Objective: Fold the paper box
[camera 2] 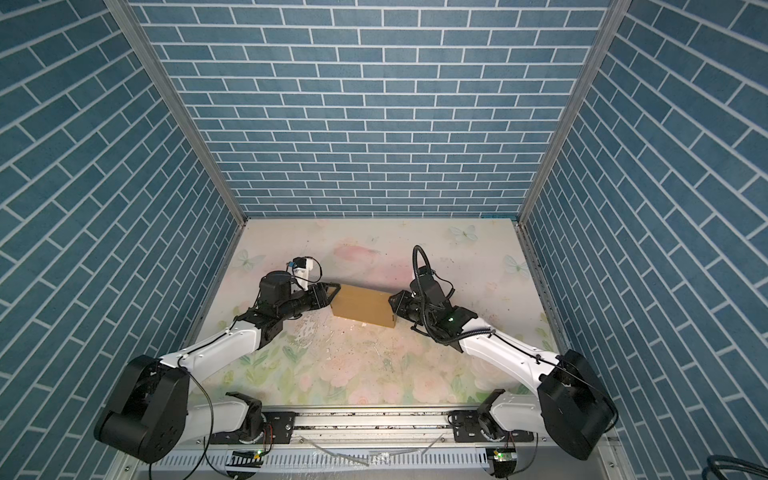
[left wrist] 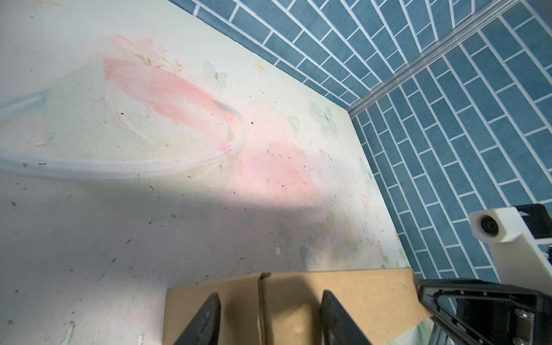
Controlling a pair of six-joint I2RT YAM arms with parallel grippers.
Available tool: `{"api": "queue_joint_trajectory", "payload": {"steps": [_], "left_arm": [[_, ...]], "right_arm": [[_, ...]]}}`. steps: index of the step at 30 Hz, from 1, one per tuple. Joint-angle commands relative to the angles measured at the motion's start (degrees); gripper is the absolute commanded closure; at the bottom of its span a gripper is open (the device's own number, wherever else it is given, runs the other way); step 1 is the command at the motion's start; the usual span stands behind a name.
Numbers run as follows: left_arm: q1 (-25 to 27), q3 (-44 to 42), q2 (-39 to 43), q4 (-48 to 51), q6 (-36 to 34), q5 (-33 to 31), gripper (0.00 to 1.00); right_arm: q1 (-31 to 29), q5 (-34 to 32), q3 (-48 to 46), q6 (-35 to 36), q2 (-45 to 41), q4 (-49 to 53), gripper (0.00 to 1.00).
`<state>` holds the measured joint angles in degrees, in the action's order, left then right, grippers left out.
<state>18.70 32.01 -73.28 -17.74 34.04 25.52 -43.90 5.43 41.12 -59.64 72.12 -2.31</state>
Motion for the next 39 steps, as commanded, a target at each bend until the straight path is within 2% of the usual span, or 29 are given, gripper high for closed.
{"api": "queue_joint_trajectory", "payload": {"steps": [1, 12, 18, 22, 30, 39], "left_arm": [[0.4, -0.3, -1.4, 9.1, -1.8, -1.7, 0.45], [-0.7, 12.5, -0.1, 28.4, -8.5, 2.4, 0.36], [-1.9, 16.4, 1.4, 36.0, -11.5, 2.7, 0.35], [-2.6, 17.3, 2.5, 38.1, -12.7, 3.6, 0.37], [-2.6, 16.9, 0.0, 37.1, -13.7, 5.8, 0.47], [-2.6, 15.6, 0.4, 36.6, -13.6, 5.7, 0.49]], "right_arm": [[0.2, 1.1, -3.1, -1.4, 0.8, 0.9, 0.75], [0.6, 0.6, -4.7, -1.4, 0.9, -0.4, 0.78], [0.7, 0.5, -4.3, -1.0, 1.7, -0.5, 0.78], [0.7, 1.1, -4.0, -0.7, 2.5, -0.7, 0.78], [0.7, 1.1, -2.7, 1.6, 2.7, 2.3, 0.79], [0.7, 1.0, -2.0, 3.5, 2.7, 5.3, 0.79]]}}
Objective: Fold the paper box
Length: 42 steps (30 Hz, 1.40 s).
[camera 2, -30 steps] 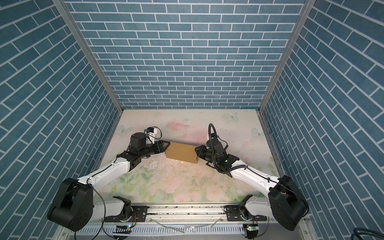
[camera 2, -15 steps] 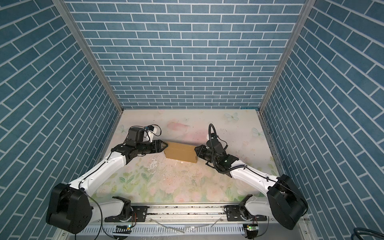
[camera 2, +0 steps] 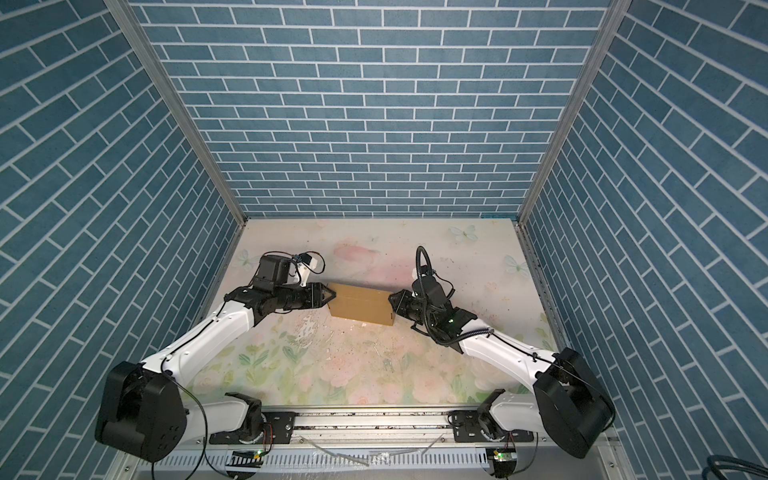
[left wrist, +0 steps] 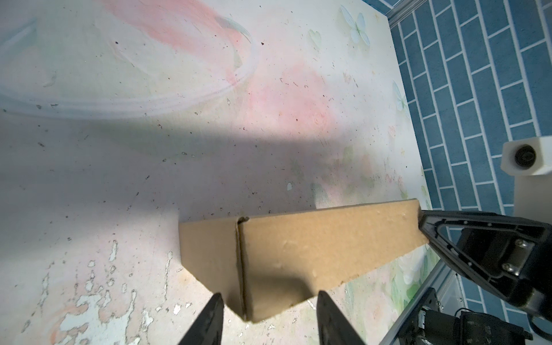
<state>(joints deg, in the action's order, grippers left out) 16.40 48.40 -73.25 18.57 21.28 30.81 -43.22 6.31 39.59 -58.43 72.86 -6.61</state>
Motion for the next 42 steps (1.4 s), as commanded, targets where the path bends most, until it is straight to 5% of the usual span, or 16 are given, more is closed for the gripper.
{"api": "queue_joint_trajectory", "payload": {"steps": [1, 14, 42], "left_arm": [[-0.3, -0.7, 0.7, 0.3, -0.6, 0.2, 0.49], [-2.6, -0.9, 1.3, -2.7, 1.5, 0.7, 0.46], [-2.6, -8.9, 3.0, -3.7, 2.4, 2.9, 0.56]], "right_arm": [[0.0, 0.0, -0.4, 2.4, 2.0, 9.8, 0.79], [0.0, -0.4, -0.4, 3.2, 2.8, 10.7, 0.79], [-0.1, -0.4, 1.1, 7.6, 2.3, 14.9, 0.80]]}}
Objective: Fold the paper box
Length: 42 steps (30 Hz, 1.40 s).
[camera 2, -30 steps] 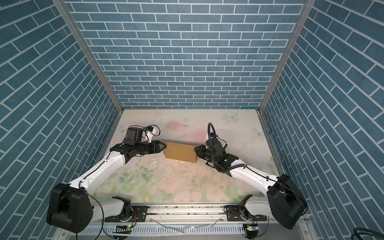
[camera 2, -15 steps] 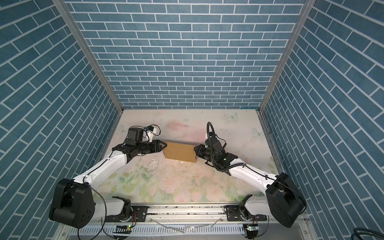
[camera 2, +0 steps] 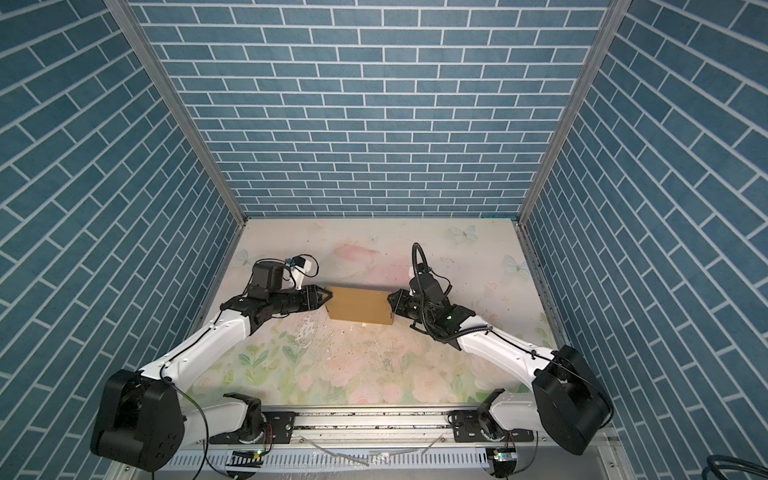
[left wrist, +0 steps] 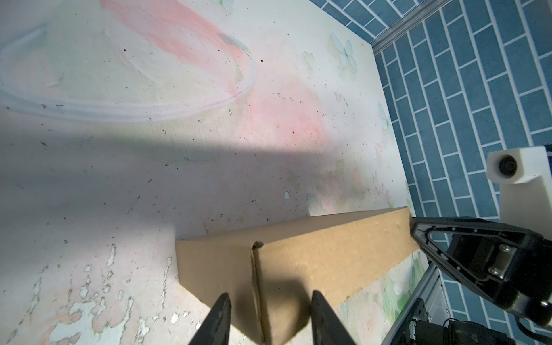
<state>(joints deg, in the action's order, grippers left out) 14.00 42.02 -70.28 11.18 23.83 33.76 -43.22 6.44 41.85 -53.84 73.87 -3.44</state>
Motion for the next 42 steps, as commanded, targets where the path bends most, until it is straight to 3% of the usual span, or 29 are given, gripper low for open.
{"api": "queue_joint_trajectory", "payload": {"steps": [1, 10, 31, 42], "left_arm": [[-0.1, -3.5, 0.5, 3.6, 0.0, -0.1, 0.56], [0.0, -5.7, 4.0, 4.9, 0.8, -0.2, 0.56], [1.5, -10.9, 8.4, 4.3, 4.2, 0.0, 0.57], [2.1, -12.1, 11.5, 5.4, 4.9, -1.1, 0.57]], "right_arm": [[0.0, -0.5, -1.1, 3.4, 1.2, 12.1, 0.80], [-0.5, 0.1, -0.8, 5.9, -0.7, 15.7, 0.80], [-2.0, -0.7, -3.8, 4.1, -4.6, 16.2, 0.78], [-2.1, -3.4, -4.4, 4.0, -7.6, 18.0, 0.71]]}}
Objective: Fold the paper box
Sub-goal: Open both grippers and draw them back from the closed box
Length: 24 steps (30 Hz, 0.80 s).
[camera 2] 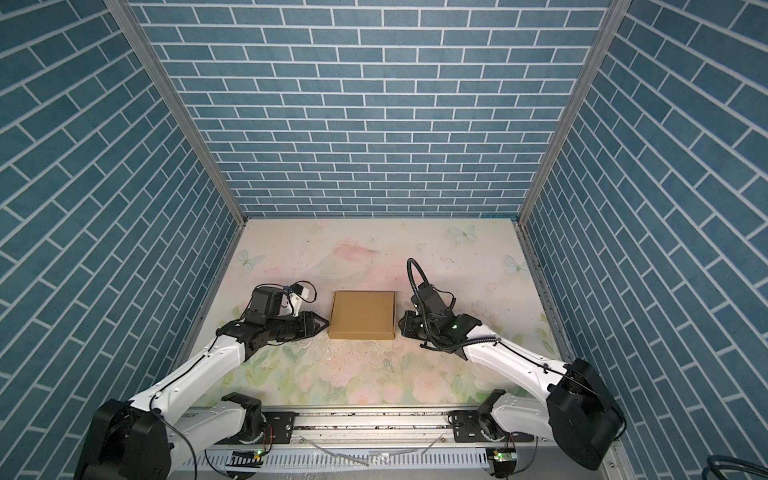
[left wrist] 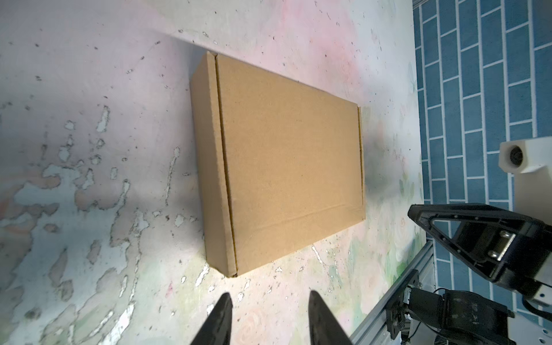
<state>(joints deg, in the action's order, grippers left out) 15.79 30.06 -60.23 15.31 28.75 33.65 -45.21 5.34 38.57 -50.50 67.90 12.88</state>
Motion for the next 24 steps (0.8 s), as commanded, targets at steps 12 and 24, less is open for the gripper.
{"api": "queue_joint_trajectory", "payload": {"steps": [12, 24], "left_arm": [[0.3, 0.7, 1.3, -1.5, 1.2, -6.9, 0.38], [0.1, 4.2, -2.0, -7.5, -0.5, -13.0, 0.00]], "right_arm": [[0.2, -8.3, 0.8, 4.5, -1.1, 2.3, 0.64], [2.1, -18.6, -2.0, 7.7, -7.0, 3.8, 0.45]]}}
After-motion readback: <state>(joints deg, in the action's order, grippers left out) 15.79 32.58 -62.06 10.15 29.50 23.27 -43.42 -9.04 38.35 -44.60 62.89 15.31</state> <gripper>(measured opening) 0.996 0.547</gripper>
